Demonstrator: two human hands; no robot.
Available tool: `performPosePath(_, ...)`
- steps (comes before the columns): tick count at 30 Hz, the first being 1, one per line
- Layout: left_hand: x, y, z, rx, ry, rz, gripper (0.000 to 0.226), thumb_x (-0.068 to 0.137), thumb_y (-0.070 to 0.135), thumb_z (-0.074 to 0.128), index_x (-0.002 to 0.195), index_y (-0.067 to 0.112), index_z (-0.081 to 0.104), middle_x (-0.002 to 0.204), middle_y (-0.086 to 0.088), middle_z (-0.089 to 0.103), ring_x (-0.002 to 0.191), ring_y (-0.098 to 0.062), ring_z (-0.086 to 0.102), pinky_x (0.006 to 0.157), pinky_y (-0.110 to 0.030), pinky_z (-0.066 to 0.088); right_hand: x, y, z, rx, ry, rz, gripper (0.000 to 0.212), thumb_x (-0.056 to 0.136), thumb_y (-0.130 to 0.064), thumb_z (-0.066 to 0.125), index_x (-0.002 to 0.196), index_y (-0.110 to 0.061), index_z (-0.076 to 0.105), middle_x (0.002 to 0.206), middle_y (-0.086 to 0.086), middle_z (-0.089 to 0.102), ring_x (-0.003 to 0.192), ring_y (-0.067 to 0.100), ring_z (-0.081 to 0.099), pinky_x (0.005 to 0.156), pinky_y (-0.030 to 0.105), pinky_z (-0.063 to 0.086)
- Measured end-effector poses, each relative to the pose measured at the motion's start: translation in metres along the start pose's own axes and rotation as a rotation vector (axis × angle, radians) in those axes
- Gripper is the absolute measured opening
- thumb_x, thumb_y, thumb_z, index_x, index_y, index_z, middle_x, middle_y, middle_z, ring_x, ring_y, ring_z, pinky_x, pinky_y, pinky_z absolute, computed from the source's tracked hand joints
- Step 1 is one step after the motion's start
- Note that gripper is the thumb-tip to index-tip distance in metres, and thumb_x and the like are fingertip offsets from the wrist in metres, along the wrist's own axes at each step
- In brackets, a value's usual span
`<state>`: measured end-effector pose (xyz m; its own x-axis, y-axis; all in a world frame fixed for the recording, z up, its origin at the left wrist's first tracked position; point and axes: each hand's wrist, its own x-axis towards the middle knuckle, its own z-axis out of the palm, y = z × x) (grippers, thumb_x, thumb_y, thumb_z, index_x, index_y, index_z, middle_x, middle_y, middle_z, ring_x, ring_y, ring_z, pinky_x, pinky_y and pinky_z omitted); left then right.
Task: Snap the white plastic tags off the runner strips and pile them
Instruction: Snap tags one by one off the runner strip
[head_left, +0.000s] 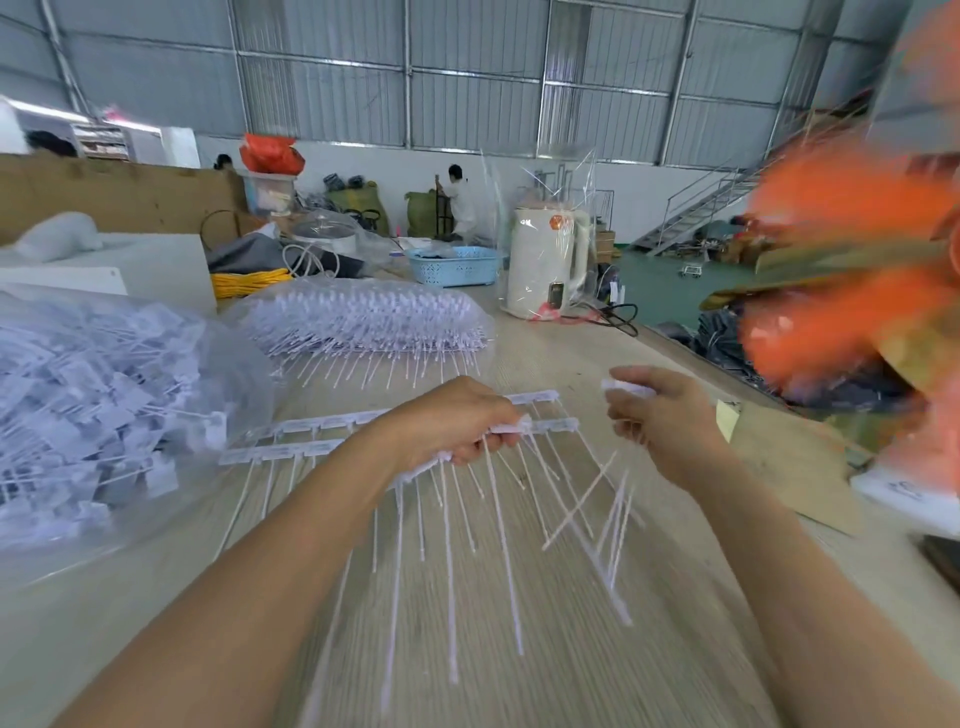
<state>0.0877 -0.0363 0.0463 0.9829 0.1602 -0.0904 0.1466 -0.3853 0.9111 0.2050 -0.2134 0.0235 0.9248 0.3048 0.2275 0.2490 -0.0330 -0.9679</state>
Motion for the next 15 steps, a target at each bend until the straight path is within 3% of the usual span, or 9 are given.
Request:
performPosePath(2,0.0,0.0,0.002,0.027,-0.024,0.041,0.022,0.091,0.016,0.052,0.079,0.004,0.066,0.051,0.008,0.054,0.042,-0.005,0.039,0.039,-0.015,0.028,-0.002,-0.009,0.001,0.296,-0.078,0.133,0.019,0.085,0.009,0.058,0.103,0.003,0.06,0.071,0.013,0.06,0.055,0.015,0.055,0.047,0.015,0.047)
performPosePath(4,0.0,-0.002,0.005,0.109,-0.042,0.048,0.016,0.087,0.011,0.051,0.082,0.001,0.062,0.059,0.001,0.054,0.052,-0.013,0.042,0.045,-0.017,0.032,-0.009,-0.014,0.009,0.356,-0.203,0.168,0.013,0.084,0.013,0.054,0.093,0.006,0.062,0.062,0.011,0.064,0.05,0.011,0.059,0.048,0.013,0.048)
performPosePath(7,0.002,-0.006,0.005,0.253,-0.04,0.049,0.02,0.082,-0.006,0.043,0.086,0.002,0.062,0.073,-0.01,0.049,0.063,-0.019,0.044,0.055,-0.021,0.039,-0.021,-0.015,0.021,0.259,-0.356,0.208,0.009,0.084,0.014,0.054,0.081,0.009,0.062,0.056,0.009,0.063,0.045,0.008,0.058,0.047,0.013,0.048)
performPosePath(10,0.002,-0.009,0.001,0.396,-0.069,0.067,0.028,0.084,-0.008,0.045,0.089,0.01,0.066,0.065,-0.002,0.058,0.065,-0.014,0.05,0.067,-0.026,0.036,-0.025,-0.01,0.029,0.124,-0.411,0.194,0.012,0.085,0.01,0.056,0.077,0.003,0.062,0.062,0.011,0.056,0.048,0.012,0.052,0.045,0.018,0.045)
performPosePath(15,0.004,-0.013,-0.001,0.361,-0.04,0.115,0.016,0.09,0.0,0.053,0.087,0.014,0.061,0.06,0.004,0.063,0.052,0.003,0.054,0.053,-0.012,0.039,-0.027,-0.003,0.038,0.067,-0.438,0.226,0.007,0.087,0.003,0.059,0.082,0.0,0.062,0.079,0.015,0.061,0.068,0.023,0.059,0.066,0.033,0.052)
